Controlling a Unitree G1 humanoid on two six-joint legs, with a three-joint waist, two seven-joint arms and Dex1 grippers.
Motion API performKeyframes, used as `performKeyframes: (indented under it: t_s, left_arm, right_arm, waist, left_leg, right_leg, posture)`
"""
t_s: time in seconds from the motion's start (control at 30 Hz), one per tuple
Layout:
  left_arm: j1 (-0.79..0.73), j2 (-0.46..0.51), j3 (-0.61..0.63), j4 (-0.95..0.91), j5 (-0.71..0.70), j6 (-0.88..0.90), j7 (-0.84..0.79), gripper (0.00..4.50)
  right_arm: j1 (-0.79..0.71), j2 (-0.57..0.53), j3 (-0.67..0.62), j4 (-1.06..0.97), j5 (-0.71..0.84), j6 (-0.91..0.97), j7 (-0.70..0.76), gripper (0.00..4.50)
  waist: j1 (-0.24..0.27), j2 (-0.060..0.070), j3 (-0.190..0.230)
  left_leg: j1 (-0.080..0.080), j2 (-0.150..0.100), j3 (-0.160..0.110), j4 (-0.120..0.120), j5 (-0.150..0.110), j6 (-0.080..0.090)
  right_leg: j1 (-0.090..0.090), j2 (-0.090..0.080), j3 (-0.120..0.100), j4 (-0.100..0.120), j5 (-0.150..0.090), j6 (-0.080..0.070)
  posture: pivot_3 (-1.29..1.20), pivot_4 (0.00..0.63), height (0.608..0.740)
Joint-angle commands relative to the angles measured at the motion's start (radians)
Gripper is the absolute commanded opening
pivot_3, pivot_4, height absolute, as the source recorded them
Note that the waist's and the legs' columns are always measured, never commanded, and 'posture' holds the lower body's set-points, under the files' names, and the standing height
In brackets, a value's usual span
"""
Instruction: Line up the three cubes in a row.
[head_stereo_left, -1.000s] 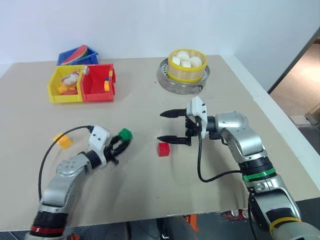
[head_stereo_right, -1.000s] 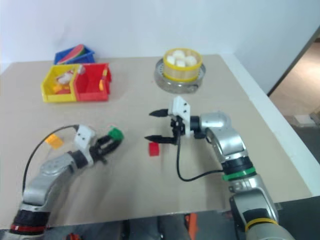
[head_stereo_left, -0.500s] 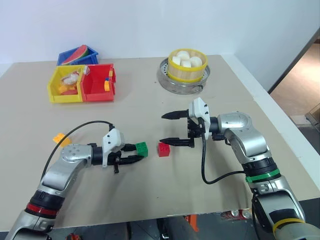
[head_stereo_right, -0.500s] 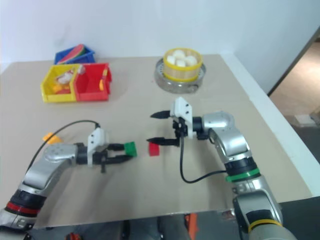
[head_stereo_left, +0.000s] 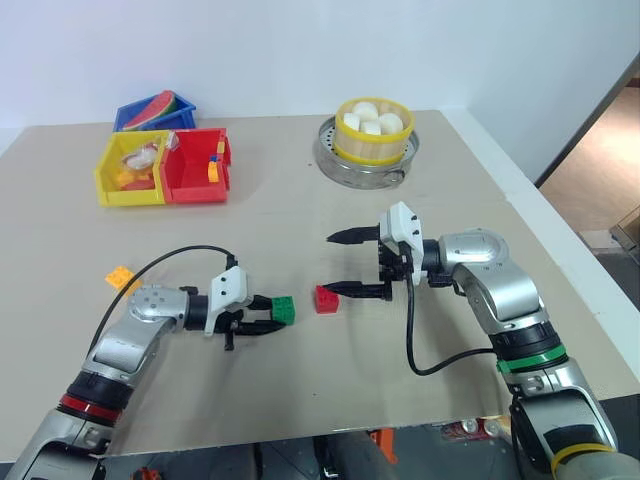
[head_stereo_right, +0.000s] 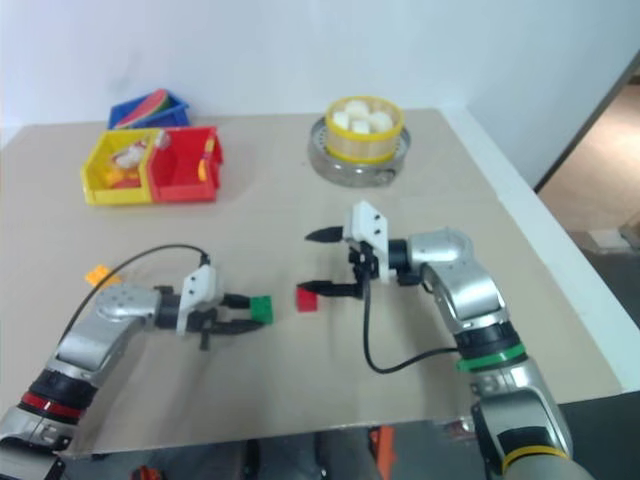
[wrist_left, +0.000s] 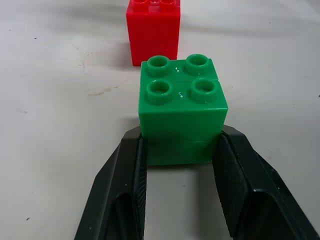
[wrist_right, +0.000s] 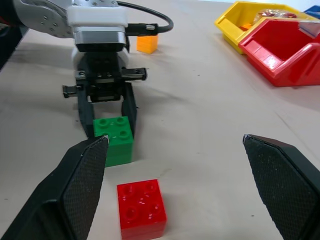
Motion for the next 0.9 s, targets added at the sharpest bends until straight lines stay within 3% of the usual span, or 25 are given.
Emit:
performKeyframes:
  t_s: [0.03, 0.53, 0.6, 0.8, 0.9]
  left_arm:
    - [-0.007, 0.016, 0.022, 0.008, 0.021, -0.003, 0.017, 1.30]
    - [-0.004, 0.024, -0.008, 0.072, 0.083, -0.072, 0.021, 1.30]
    - [-0.015, 0.027, -0.012, 0.090, 0.092, -0.082, 0.020, 2.35]
    - [-0.049, 0.027, 0.000, 0.106, 0.109, -0.106, 0.033, 4.31]
    - [-0.049, 0.040, 0.006, 0.076, 0.099, -0.088, 0.029, 4.49]
  right_arm:
    - [-0.007, -0.010, -0.022, -0.046, 0.026, 0.003, 0.013, 4.50]
    - [0.002, -0.010, -0.018, -0.035, 0.010, -0.022, 0.017, 4.50]
    - [0.006, -0.012, -0.018, -0.040, 0.010, -0.021, 0.016, 4.50]
    - [0.017, -0.019, -0.022, -0.053, 0.013, -0.018, 0.013, 4.50]
    - [0.021, -0.022, -0.023, -0.057, 0.012, -0.019, 0.011, 4.50]
  waist:
    - [0.000, 0.000, 0.000]
    - [0.000, 0.000, 0.000]
    - [0.000, 0.000, 0.000]
    - [-0.001, 0.000, 0.000]
    - [-0.002, 0.000, 0.000]
  left_leg:
    - [0.000, 0.000, 0.000, 0.000, 0.000, 0.000]
    - [0.001, 0.000, 0.000, 0.000, 0.000, 0.001]
    - [0.002, 0.000, 0.000, 0.000, 0.000, 0.001]
    - [0.003, 0.000, 0.000, 0.000, 0.001, 0.001]
    - [0.002, 0.000, 0.000, 0.000, 0.001, 0.001]
  right_leg:
    - [0.000, 0.000, 0.000, 0.000, 0.000, 0.000]
    - [0.001, 0.000, 0.000, 0.001, 0.000, 0.000]
    - [0.001, 0.000, 0.000, 0.001, 0.000, 0.000]
    - [0.001, 0.001, 0.000, 0.002, 0.000, 0.000]
    - [0.001, 0.001, 0.000, 0.002, 0.000, 0.000]
  posture:
    - [0.00, 0.150, 0.740]
    - [0.00, 0.150, 0.740]
    - [0.00, 0.150, 0.740]
    - [0.00, 0.150, 0.740]
    - [0.00, 0.150, 0.740]
